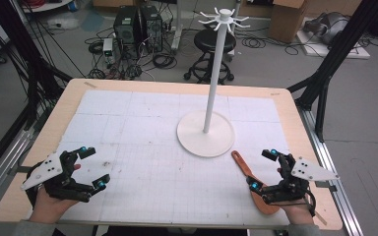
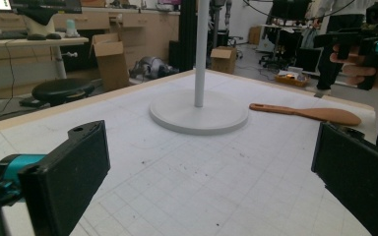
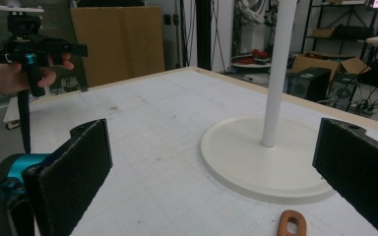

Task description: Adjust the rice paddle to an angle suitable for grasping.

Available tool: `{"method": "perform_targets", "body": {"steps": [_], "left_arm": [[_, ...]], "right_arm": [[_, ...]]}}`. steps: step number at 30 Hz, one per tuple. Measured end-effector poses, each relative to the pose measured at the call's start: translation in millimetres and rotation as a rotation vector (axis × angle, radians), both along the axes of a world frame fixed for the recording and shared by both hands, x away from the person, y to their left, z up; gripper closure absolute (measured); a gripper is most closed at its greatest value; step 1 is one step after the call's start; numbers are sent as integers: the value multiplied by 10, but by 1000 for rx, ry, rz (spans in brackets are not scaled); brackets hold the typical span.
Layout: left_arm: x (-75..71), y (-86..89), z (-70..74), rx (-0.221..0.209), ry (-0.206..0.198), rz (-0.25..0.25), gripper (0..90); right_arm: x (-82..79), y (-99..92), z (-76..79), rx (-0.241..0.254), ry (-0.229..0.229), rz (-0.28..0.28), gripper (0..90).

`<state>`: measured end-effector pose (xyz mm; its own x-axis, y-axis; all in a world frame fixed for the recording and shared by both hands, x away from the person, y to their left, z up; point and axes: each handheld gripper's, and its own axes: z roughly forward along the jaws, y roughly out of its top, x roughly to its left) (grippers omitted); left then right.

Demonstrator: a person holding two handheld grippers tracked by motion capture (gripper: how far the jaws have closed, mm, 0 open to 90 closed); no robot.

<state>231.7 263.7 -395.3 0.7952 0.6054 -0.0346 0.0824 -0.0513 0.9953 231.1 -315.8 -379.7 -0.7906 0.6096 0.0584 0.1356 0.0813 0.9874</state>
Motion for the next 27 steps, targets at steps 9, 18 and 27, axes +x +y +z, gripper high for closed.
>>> {"method": "perform_targets", "body": {"steps": [9, 18, 27], "left_arm": [[4, 32, -25, -2, 12, 18, 17], [14, 38, -36, 7, 22, 21, 17], [22, 41, -53, 14, 26, 22, 17]], "right_arm": [[57, -39, -50, 11, 75, -49, 0], [35, -101, -52, -13, 40, -75, 251], [79, -212, -91, 2, 114, -105, 764]]}}
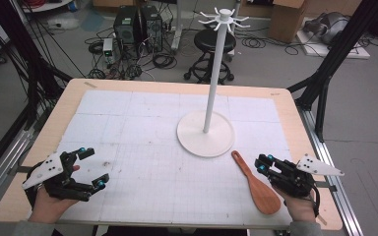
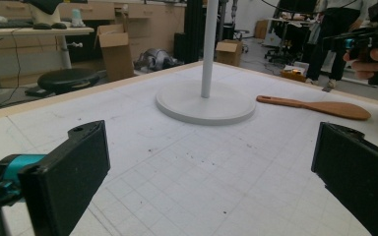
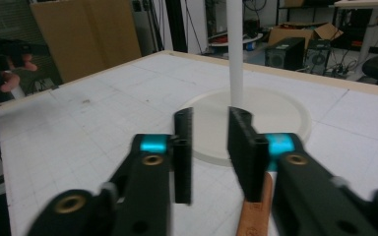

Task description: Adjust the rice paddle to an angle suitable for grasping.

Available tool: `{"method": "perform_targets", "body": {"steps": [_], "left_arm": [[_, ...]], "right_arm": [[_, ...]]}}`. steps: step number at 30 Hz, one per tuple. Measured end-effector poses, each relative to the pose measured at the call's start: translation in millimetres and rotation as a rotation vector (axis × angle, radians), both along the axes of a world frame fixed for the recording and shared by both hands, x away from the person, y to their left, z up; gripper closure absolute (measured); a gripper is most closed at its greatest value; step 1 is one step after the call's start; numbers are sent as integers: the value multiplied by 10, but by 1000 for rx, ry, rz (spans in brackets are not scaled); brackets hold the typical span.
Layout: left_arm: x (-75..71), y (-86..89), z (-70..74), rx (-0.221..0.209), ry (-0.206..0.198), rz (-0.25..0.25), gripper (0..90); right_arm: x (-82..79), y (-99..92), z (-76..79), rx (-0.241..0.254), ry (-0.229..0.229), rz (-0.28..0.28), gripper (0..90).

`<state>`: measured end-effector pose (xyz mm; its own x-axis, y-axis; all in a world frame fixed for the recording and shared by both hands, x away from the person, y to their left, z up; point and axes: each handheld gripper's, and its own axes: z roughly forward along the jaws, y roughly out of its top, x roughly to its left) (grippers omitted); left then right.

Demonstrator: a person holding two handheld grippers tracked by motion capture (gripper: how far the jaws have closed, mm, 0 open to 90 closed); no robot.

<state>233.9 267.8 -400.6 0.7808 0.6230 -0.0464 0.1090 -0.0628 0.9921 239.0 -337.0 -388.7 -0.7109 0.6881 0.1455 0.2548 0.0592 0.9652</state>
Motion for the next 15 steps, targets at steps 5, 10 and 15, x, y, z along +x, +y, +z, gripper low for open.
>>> {"method": "perform_targets", "body": {"steps": [5, 10, 15], "left_arm": [[3, 5, -9, 1, 7, 2, 17], [5, 13, -17, -1, 11, 3, 17], [10, 19, -27, 2, 16, 5, 17]], "right_arm": [[37, -42, -50, -16, 21, -1, 885], [119, -60, -122, -40, 54, 8, 887], [218, -38, -209, -129, 84, 1, 887]]}}
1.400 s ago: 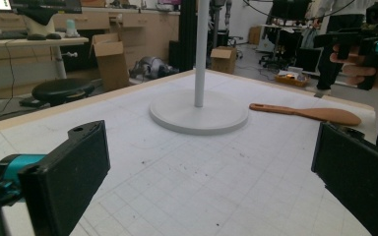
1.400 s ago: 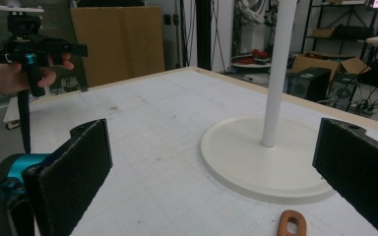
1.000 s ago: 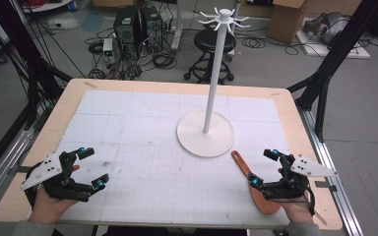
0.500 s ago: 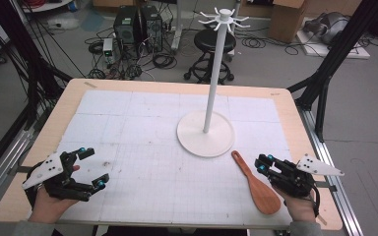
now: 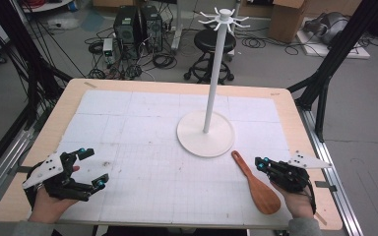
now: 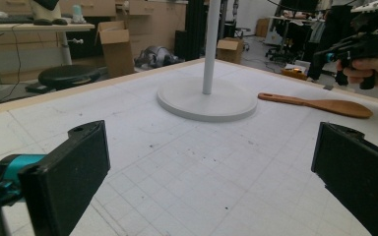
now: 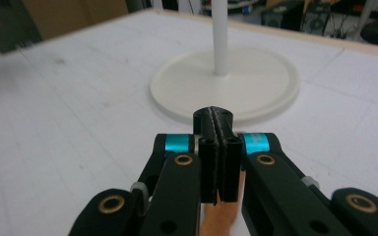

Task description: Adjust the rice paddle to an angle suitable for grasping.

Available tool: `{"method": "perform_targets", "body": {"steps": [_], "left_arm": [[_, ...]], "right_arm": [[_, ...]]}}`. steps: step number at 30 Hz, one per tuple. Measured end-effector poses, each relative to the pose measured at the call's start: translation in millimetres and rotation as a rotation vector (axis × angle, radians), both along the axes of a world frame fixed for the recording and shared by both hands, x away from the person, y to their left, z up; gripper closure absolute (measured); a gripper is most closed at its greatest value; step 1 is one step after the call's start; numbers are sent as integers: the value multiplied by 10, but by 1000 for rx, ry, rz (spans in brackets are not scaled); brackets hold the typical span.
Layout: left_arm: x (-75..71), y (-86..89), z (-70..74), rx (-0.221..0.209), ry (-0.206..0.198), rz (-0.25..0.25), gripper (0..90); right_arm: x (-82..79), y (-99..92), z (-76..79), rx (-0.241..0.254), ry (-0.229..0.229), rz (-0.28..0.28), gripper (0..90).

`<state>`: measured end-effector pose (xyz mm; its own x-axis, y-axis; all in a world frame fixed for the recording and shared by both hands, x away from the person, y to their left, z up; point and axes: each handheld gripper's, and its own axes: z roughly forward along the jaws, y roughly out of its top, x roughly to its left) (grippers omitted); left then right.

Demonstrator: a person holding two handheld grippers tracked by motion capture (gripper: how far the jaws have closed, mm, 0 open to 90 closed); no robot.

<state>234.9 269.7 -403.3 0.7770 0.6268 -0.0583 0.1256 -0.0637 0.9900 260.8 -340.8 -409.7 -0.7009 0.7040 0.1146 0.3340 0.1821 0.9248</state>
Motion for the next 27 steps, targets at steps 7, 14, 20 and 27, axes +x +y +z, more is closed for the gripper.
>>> {"method": "perform_targets", "body": {"steps": [7, 14, 20, 27], "left_arm": [[-4, 3, -17, 2, 9, 1, 17], [-33, 39, -35, -6, 20, 11, 17], [-53, 39, -46, 6, 23, 11, 17], [-58, 54, -54, 3, 29, 17, 17]], "right_arm": [[126, 12, -162, -104, 64, -34, 888], [231, 52, -234, -184, 97, -24, 890], [297, 46, -273, -211, 113, -27, 890], [340, 64, -316, -251, 136, -18, 890]]}}
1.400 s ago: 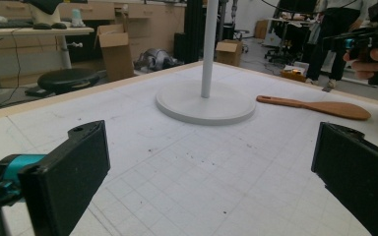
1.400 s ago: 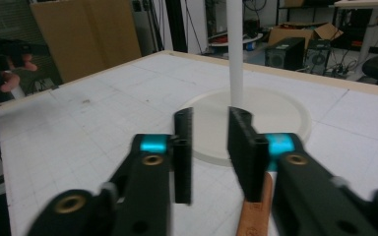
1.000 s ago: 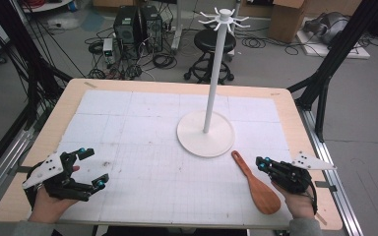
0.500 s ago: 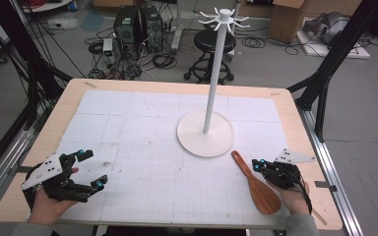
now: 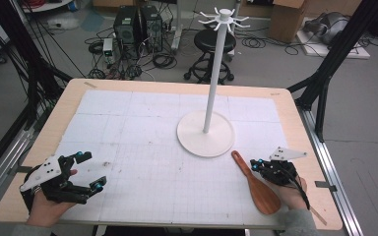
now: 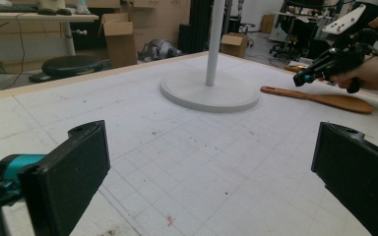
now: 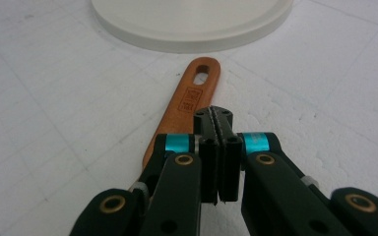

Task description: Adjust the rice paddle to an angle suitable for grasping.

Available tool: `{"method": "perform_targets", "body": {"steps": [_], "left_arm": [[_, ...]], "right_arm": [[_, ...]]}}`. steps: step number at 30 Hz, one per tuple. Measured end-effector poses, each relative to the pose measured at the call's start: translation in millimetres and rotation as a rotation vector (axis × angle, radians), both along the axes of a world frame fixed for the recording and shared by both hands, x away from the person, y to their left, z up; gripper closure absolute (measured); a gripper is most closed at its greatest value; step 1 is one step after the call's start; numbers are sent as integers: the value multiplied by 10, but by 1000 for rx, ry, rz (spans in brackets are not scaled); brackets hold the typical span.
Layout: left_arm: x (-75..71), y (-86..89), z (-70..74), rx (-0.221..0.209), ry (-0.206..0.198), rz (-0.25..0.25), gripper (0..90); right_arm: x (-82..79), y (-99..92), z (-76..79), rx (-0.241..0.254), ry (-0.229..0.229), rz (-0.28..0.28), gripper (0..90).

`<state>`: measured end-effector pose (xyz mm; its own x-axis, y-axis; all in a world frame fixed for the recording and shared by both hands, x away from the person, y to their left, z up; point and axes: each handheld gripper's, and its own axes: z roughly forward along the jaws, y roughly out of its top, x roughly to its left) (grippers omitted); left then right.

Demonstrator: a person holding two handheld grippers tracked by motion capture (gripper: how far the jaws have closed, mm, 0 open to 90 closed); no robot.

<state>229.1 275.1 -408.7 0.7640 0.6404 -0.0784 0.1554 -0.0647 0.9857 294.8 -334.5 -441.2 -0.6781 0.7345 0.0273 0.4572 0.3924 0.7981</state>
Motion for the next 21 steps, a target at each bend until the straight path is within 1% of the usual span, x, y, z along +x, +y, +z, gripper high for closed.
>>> {"method": "perform_targets", "body": {"steps": [2, 4, 5, 6, 7, 8, 14, 17, 19, 21], "left_arm": [[1, -9, -3, 3, 0, -3, 17], [0, -15, -6, 3, 2, -3, 17], [2, -20, -9, 6, 2, -5, 17], [2, -20, -9, 6, 2, -5, 17], [3, -28, -13, 5, 6, -6, 17], [4, -26, -14, 10, 5, -7, 17], [6, -26, -18, 13, 6, -5, 17], [5, -28, -19, 13, 7, -5, 17], [8, -28, -22, 14, 9, -5, 17], [10, -30, -26, 16, 13, -6, 17]], "right_arm": [[12, -1, -17, -17, 9, -11, 890], [19, -3, -23, -19, 16, -14, 890], [37, -6, -40, -33, 25, -14, 890], [37, -6, -40, -33, 25, -14, 890], [48, 1, -60, -49, 44, -21, 890], [52, 7, -68, -53, 49, -21, 890], [51, 14, -70, -50, 51, -26, 891], [45, 45, -73, -49, 51, 7, 891], [38, 77, -69, -65, 38, 34, 892], [33, 99, -66, -76, 30, 47, 892]]}}
